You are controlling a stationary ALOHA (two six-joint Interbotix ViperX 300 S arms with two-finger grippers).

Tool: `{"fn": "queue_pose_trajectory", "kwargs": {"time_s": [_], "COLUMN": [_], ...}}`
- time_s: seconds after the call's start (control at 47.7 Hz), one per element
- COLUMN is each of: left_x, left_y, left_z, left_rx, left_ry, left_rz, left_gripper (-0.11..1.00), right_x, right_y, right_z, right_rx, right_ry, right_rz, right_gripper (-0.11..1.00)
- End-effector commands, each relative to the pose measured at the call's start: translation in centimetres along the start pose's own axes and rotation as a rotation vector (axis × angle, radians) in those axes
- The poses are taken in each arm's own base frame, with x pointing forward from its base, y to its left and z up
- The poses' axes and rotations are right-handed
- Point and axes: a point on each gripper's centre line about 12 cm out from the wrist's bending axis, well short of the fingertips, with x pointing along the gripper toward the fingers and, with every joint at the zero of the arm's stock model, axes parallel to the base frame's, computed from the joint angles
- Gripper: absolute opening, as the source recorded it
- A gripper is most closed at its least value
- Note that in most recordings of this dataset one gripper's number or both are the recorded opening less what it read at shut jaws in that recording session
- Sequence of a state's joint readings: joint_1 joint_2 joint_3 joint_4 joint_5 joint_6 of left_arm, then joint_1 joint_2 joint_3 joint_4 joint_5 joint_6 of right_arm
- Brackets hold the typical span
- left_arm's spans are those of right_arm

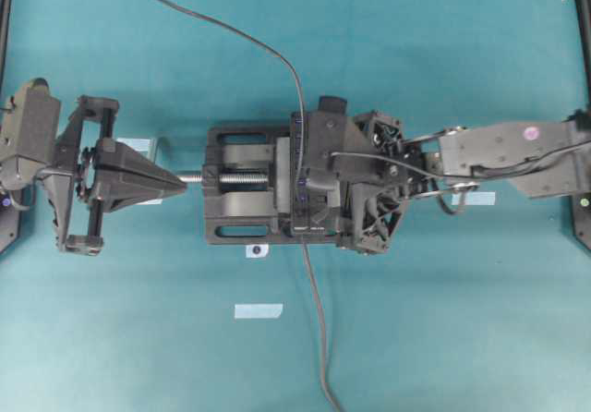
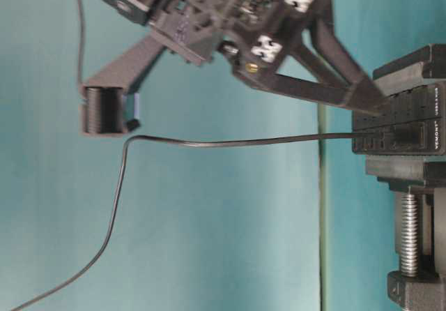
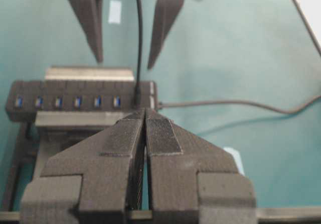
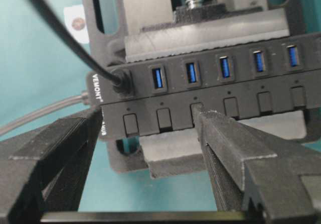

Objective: Insert the USB into the front port of the fixed hub.
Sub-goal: 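Open the right gripper and pull it back from the hub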

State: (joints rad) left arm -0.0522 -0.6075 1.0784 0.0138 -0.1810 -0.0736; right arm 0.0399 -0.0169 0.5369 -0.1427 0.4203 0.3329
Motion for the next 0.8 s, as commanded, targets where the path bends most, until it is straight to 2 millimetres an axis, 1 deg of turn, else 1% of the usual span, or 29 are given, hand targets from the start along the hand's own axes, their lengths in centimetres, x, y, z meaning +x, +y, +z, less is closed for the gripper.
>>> {"fn": "queue_pose_trajectory", "kwargs": {"time_s": [0.0,0.063,0.252,0.419,0.587,0.776], "left_x": [-0.3,-0.5,-1.6,-2.9,-4.2,-5.3], "left_y": [0.0,0.0,0.0,0.0,0.0,0.1], "left_z": [0.3,-0.1,-0.5,-0.4,-0.5,-1.3], "left_rx": [0.000,-0.003,-0.006,-0.006,-0.006,-0.007], "left_ry": [-0.021,-0.017,-0.032,-0.069,-0.093,-0.075], "left_rz": [-0.002,-0.003,-0.004,-0.005,-0.006,-0.004], "left_gripper": [0.00,0.00,0.00,0.00,0.00,0.00], "right_x": [-2.4,-3.0,-4.1,-5.0,-6.0,-7.3], "right_y": [0.3,0.3,0.0,-0.2,-0.5,-0.7], "right_z": [1.4,1.4,0.0,-0.9,-2.0,-3.3], "right_rx": [0.005,0.007,0.013,0.014,0.013,0.014], "right_ry": [-0.079,-0.095,-0.097,-0.115,-0.151,-0.219], "right_rz": [0.021,0.025,0.028,0.034,0.047,0.072], "right_gripper": [0.76,0.76,0.76,0.76,0.76,0.76]}}
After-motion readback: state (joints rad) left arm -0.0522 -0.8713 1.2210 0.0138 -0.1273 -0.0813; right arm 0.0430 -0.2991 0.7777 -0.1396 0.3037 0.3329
